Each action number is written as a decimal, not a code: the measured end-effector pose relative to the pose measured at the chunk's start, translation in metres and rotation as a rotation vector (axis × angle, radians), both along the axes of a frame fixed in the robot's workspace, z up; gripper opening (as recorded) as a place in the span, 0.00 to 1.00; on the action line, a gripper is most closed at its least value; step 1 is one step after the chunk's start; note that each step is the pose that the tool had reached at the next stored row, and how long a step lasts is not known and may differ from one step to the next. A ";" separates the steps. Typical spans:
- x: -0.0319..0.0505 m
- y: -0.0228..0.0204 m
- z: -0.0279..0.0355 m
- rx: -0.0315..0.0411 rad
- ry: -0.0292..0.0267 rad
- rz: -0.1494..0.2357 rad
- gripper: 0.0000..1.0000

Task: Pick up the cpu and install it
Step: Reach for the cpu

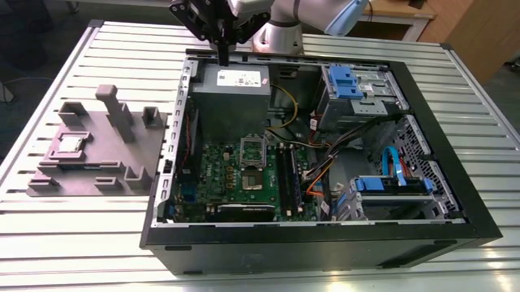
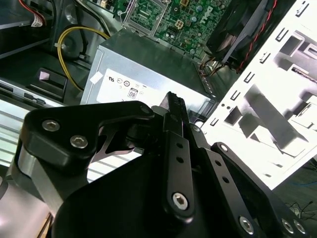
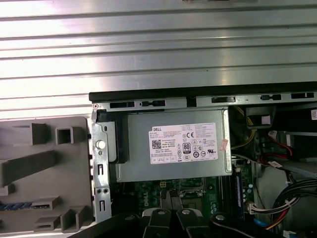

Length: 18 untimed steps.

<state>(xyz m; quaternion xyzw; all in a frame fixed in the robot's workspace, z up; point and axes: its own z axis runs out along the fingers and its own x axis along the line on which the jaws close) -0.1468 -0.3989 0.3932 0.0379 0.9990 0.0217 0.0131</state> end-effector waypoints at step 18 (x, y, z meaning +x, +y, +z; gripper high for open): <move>-0.0045 0.0000 -0.0002 0.0000 0.0000 0.000 0.11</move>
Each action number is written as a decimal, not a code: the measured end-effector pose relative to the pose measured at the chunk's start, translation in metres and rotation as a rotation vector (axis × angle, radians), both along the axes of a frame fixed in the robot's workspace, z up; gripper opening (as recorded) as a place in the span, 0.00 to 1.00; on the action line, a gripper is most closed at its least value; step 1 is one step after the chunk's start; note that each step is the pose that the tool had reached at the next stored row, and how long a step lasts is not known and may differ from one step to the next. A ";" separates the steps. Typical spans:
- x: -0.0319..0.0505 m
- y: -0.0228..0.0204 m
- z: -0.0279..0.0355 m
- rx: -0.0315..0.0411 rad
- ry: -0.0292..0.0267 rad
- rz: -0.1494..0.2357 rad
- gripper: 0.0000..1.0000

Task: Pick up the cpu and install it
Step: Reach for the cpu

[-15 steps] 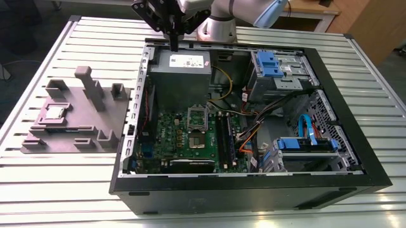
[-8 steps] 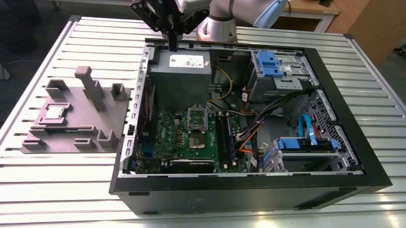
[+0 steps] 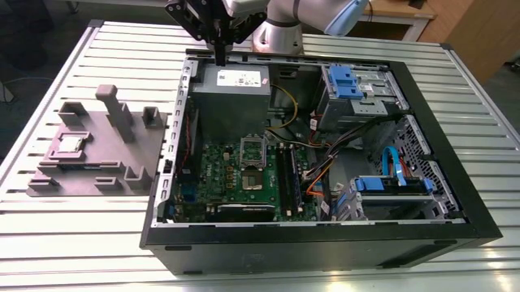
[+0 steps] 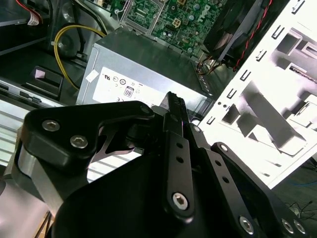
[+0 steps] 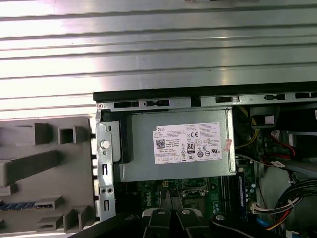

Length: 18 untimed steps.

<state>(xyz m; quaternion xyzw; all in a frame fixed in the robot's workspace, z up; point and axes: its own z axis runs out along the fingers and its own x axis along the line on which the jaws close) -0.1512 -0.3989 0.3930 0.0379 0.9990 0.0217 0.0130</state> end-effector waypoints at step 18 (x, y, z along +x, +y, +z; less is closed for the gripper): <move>-0.0052 0.0000 -0.0003 0.0000 -0.0001 0.000 0.11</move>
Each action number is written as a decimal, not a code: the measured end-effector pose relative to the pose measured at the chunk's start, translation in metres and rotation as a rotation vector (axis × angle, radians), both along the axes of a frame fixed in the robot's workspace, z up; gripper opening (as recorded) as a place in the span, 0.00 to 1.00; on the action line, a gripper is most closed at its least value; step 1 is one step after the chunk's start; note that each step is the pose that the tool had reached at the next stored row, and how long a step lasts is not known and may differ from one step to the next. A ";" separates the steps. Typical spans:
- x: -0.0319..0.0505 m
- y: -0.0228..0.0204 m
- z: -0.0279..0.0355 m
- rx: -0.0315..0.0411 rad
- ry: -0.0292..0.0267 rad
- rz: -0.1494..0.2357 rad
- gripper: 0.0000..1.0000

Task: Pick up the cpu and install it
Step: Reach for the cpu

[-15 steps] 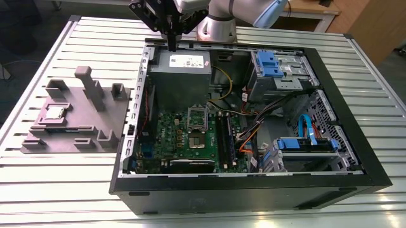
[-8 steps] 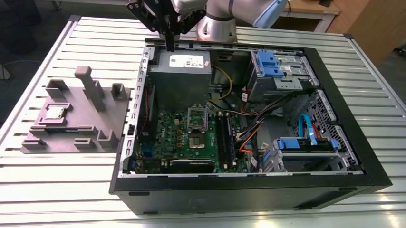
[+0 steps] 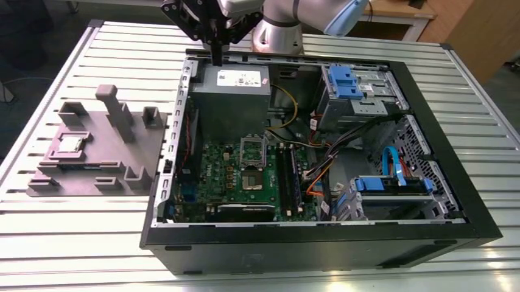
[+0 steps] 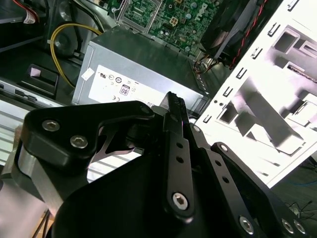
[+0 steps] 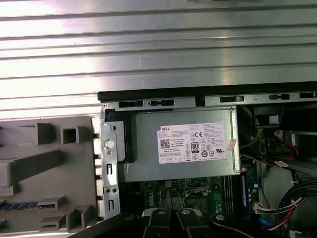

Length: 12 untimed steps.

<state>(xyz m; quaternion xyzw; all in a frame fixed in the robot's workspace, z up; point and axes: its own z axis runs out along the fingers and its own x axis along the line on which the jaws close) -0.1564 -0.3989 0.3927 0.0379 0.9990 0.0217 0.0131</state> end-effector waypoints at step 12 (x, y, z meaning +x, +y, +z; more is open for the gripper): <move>-0.0051 0.0000 -0.0004 0.0000 0.0000 0.000 0.11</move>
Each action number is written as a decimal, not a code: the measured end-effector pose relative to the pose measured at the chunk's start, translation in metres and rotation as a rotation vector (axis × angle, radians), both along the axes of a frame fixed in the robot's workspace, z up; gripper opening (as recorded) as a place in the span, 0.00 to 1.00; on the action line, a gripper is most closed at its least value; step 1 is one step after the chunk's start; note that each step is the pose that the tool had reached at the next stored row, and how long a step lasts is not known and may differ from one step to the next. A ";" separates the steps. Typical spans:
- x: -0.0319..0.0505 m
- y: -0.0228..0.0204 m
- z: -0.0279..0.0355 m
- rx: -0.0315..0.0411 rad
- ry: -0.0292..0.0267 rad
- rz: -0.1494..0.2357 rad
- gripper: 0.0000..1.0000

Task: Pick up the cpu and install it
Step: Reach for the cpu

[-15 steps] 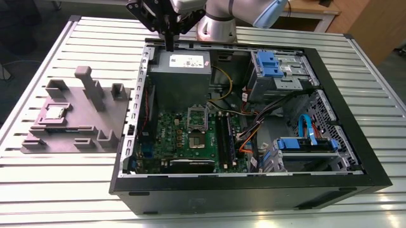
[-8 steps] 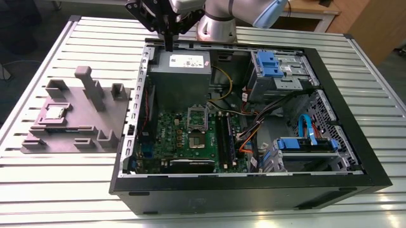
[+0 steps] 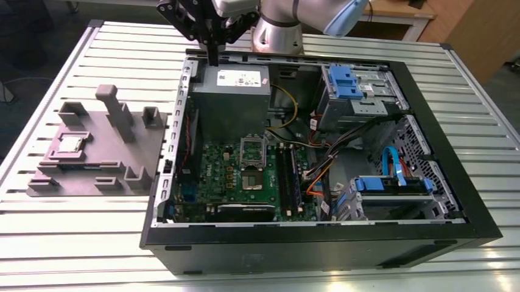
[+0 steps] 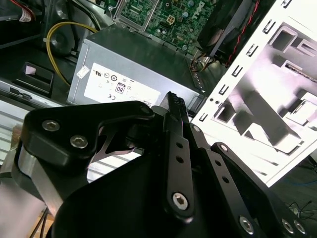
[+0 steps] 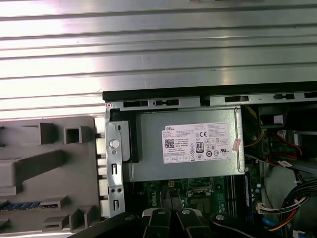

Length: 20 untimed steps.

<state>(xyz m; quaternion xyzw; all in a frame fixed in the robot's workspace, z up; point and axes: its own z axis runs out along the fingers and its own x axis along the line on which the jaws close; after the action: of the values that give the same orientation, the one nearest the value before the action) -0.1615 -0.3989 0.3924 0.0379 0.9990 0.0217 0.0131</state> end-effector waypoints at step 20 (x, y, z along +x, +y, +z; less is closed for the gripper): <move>-0.0106 0.0000 -0.0003 0.0000 0.0000 0.000 0.11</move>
<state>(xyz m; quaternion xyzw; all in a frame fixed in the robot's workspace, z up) -0.1722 -0.3989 0.3921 0.0379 0.9990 0.0217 0.0131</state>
